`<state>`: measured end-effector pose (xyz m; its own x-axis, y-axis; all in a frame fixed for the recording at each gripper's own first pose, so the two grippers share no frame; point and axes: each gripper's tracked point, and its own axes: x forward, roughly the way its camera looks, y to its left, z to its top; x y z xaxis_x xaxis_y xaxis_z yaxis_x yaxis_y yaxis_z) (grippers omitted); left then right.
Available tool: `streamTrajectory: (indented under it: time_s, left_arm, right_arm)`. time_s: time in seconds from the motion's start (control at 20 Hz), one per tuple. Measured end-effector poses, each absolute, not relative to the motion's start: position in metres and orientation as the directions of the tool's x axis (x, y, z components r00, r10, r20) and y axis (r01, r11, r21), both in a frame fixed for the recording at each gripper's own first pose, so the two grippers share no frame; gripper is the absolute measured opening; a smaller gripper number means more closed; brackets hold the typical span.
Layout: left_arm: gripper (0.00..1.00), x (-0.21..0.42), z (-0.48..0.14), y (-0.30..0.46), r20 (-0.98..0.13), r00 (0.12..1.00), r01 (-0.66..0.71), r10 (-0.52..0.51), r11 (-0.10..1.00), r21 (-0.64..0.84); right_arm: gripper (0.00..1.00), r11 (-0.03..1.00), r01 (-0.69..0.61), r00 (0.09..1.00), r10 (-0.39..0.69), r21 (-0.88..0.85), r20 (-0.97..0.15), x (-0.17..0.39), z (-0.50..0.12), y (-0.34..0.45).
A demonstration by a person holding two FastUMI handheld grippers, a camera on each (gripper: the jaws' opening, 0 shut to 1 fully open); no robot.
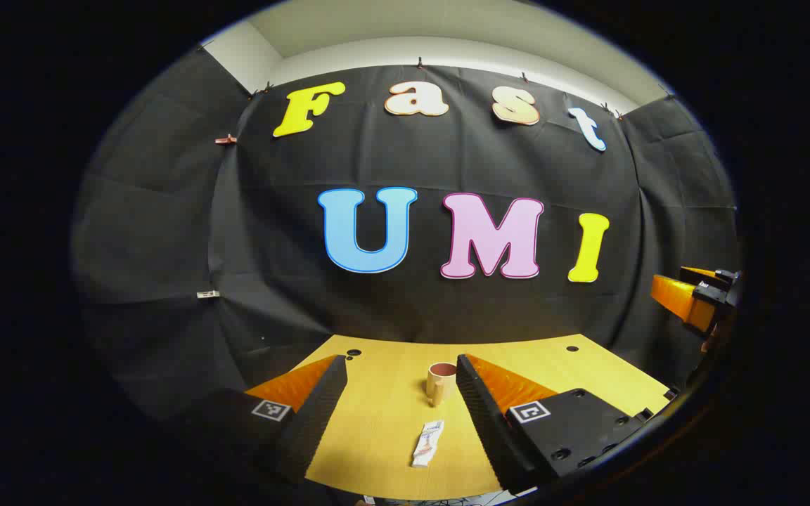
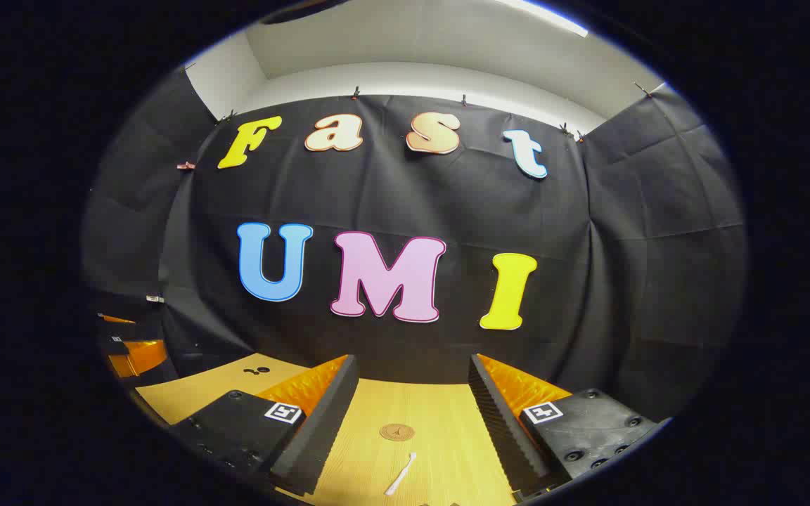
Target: Put the toothbrush and toothpaste on the desktop into the cup, then pick up the cup and place it on the coaster on the desktop.
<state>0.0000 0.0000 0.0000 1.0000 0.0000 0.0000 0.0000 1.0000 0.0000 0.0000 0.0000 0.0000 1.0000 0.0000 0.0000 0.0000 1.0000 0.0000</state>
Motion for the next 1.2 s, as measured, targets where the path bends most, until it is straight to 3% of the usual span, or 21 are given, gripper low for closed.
streamTrajectory:
  time_s: [0.75, 1.2]
  left_arm:
    - [0.97, 0.042, -0.020, -0.019, -0.071, 0.997, 0.032, -0.032, 0.999, -0.002]
    - [0.97, 0.061, -0.057, -0.009, -0.182, 0.983, 0.014, -0.023, 0.999, -0.051]
  right_arm:
    - [0.97, 0.998, -0.019, 0.991, 0.026, 0.054, -0.128, 0.036, -0.053, -0.005]
    - [0.97, 0.996, 0.002, 0.979, 0.016, 0.091, -0.202, 0.048, -0.082, -0.015]
